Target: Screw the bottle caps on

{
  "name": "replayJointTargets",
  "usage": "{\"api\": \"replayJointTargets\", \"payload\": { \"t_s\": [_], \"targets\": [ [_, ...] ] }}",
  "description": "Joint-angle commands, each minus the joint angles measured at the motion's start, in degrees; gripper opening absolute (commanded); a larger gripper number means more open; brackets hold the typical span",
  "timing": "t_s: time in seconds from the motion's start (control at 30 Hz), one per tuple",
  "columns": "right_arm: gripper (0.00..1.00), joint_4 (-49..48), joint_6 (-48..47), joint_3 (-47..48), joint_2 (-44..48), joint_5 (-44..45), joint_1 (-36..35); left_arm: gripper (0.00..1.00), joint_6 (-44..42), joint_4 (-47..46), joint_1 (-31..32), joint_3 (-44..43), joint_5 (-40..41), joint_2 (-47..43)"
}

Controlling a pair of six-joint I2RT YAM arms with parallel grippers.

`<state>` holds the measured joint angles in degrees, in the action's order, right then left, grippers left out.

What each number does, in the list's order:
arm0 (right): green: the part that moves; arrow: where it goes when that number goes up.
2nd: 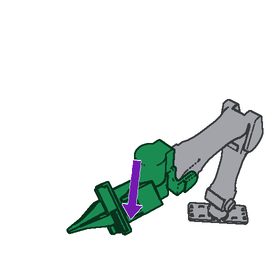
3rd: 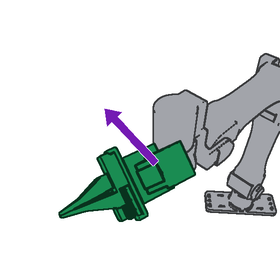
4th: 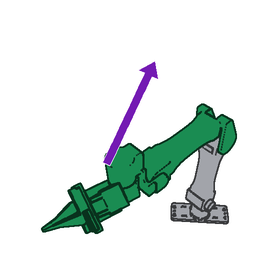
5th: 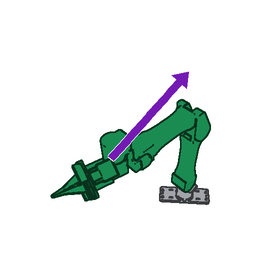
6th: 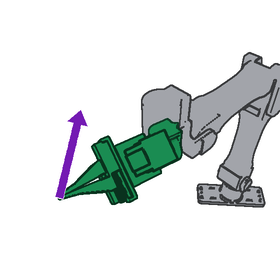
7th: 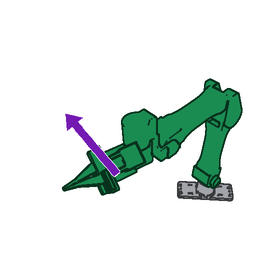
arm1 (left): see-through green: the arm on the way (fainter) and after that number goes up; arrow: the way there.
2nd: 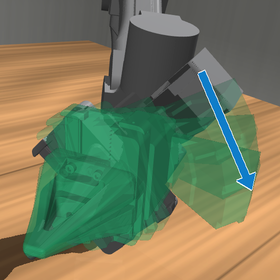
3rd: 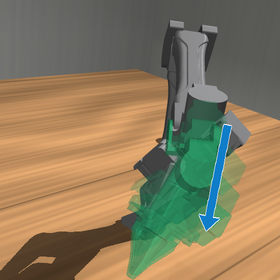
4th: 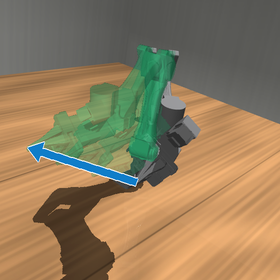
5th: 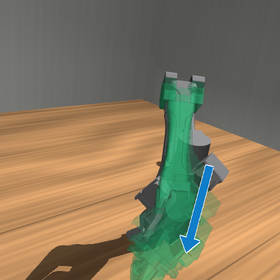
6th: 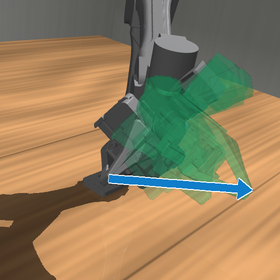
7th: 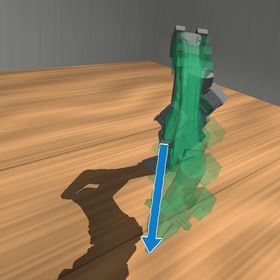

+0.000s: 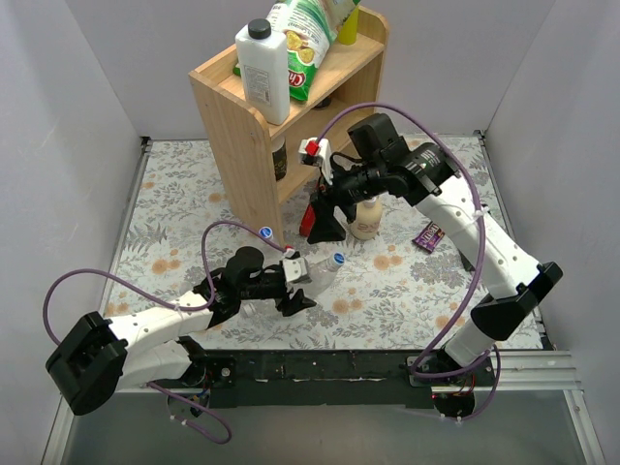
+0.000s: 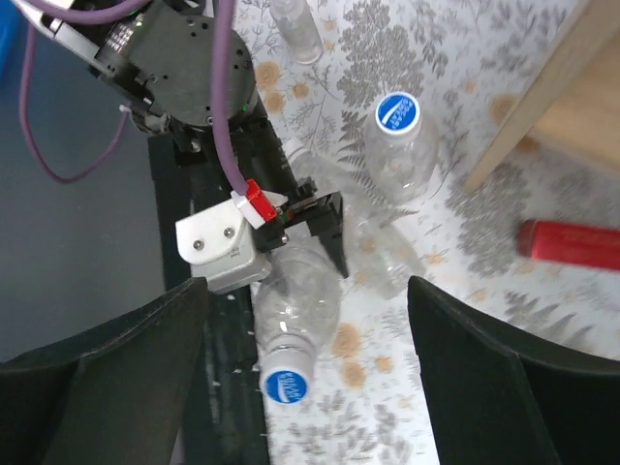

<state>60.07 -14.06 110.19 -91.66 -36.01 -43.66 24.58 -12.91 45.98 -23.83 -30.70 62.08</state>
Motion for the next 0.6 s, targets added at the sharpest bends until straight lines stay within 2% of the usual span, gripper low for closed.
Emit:
{"api": "replayJointTargets", "payload": {
  "t_s": [0.0,0.03,0.07,0.17,0.27,0.4,0.57],
  "targets": [
    [0.90,5.5,-18.7,2.9,3.0,-6.0,0.4,0.00,-3.7,2.0,0.2,-2.1,-6.7,-1.7],
    [0.90,9.5,-28.4,1.5,4.1,-6.4,0.4,0.00,-4.6,3.1,0.2,-2.3,-7.7,-2.1],
    [0.89,11.2,-32.7,0.1,5.2,-5.8,0.3,0.00,-5.5,5.2,0.2,-2.5,-8.6,-2.4],
    [0.82,14.0,-42.1,-6.7,9.6,-4.2,0.3,0.00,-10.4,9.8,0.2,-3.7,-11.6,-3.1],
    [0.79,14.5,-50.8,-12.8,14.4,-3.5,-0.5,0.00,-13.5,14.1,0.1,-5.0,-12.7,-2.6],
    [0.79,13.7,-58.4,-18.9,20.0,-1.3,-3.7,0.00,-15.4,16.1,0.1,-5.6,-13.2,-2.4],
    [0.79,11.6,-61.2,-22.3,21.5,1.8,-8.7,0.00,-15.4,16.4,0.1,-6.3,-13.6,-2.1]
  ]
}}
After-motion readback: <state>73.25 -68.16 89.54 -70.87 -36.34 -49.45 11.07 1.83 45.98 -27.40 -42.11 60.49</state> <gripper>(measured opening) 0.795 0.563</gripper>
